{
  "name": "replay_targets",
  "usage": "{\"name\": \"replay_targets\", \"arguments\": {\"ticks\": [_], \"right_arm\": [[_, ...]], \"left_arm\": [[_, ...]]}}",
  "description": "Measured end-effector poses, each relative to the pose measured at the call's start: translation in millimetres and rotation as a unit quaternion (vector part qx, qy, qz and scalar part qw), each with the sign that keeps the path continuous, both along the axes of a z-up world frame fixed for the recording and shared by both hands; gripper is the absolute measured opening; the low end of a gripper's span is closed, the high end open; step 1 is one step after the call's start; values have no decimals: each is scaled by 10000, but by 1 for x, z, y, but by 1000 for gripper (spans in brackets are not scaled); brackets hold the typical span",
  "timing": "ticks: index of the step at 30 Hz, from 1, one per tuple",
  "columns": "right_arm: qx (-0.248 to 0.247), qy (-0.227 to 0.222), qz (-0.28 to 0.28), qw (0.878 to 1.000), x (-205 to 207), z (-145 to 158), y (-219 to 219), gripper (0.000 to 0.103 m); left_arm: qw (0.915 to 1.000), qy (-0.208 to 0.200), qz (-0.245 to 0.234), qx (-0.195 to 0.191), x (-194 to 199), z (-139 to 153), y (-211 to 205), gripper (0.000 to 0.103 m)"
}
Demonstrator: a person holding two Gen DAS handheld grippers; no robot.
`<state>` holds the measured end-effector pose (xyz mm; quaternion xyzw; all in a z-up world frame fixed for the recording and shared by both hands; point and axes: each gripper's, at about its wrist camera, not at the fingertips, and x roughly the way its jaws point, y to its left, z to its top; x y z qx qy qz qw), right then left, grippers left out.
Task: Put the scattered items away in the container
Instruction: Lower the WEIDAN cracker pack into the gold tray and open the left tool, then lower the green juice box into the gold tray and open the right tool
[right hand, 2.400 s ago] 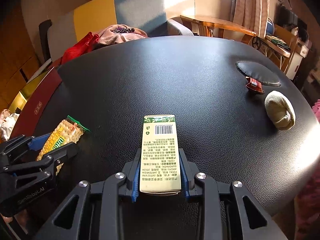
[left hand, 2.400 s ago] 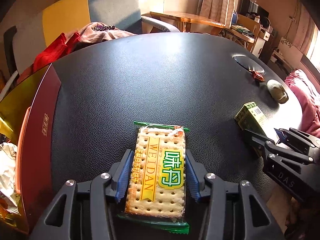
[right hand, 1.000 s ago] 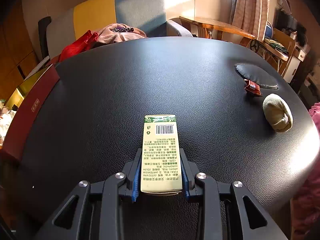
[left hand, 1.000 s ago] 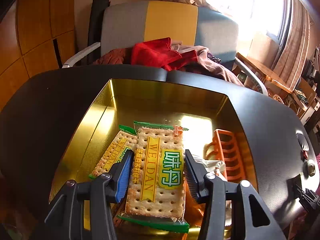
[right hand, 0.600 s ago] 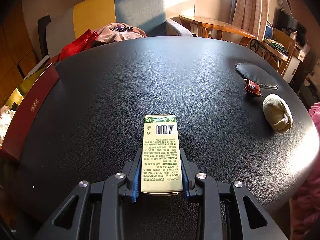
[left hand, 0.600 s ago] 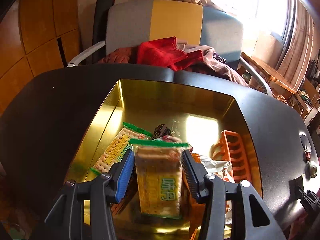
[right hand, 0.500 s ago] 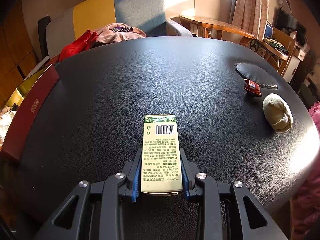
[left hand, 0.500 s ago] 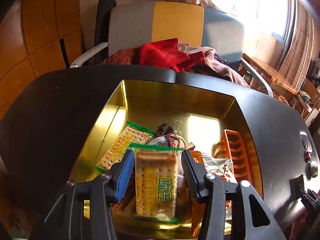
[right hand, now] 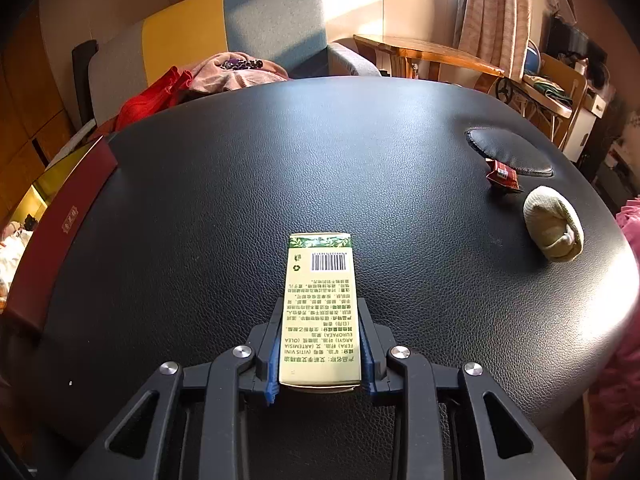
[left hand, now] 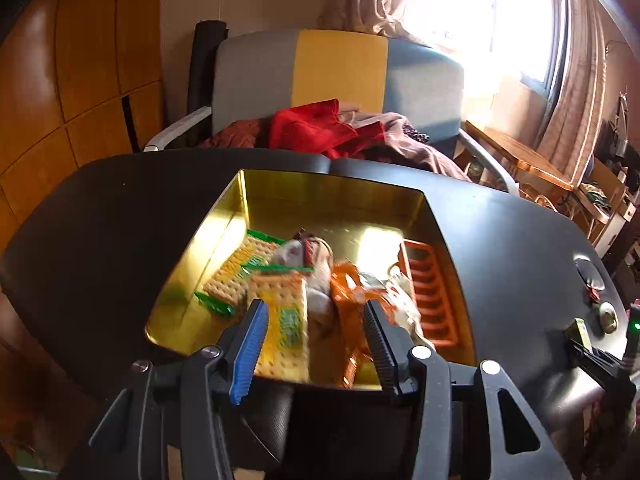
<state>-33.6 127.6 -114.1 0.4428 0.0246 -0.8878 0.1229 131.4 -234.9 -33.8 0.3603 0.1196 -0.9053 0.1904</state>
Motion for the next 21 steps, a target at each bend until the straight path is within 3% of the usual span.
{"name": "replay_targets", "arguments": {"ticks": [9, 21], "right_arm": [[-514, -22, 639, 9966, 4, 14, -48, 30], [-997, 216, 1982, 9748, 19, 64, -179, 30]], "left_arm": [[9996, -107, -229, 142, 12, -12, 23, 50], [9994, -105, -116, 293, 17, -16, 16, 50]]}}
